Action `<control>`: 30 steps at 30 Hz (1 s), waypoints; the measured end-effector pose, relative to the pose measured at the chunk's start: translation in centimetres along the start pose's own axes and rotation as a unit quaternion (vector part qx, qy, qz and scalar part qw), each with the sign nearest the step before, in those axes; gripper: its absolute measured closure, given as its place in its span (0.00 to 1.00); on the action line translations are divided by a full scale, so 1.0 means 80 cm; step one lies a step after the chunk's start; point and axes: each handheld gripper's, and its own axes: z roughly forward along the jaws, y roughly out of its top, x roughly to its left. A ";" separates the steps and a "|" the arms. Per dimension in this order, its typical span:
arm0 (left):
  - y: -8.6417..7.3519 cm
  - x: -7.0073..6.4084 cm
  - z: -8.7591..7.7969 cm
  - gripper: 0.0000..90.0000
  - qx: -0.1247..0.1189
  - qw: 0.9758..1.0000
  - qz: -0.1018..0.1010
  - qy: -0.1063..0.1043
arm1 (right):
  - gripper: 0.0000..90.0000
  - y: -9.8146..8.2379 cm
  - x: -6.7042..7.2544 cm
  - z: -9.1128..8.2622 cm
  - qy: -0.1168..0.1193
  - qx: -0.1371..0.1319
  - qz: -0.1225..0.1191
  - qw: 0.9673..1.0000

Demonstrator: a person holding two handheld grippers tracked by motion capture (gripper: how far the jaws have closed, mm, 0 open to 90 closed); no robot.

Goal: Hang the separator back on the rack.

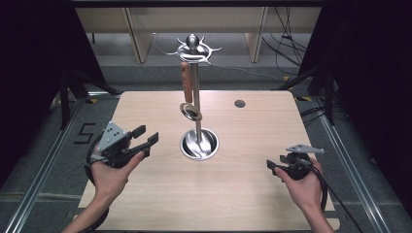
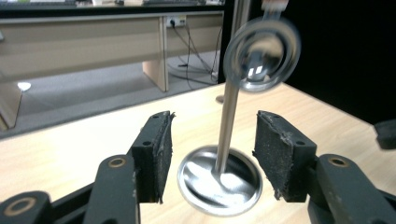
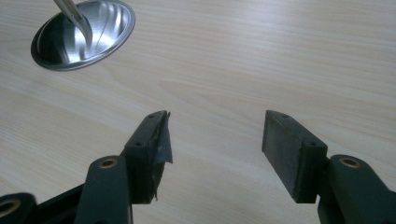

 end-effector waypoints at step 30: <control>-0.101 0.031 -0.012 0.49 0.124 0.992 -0.004 -0.010 | 0.46 -0.003 -0.003 0.004 0.005 0.000 -0.002 1.000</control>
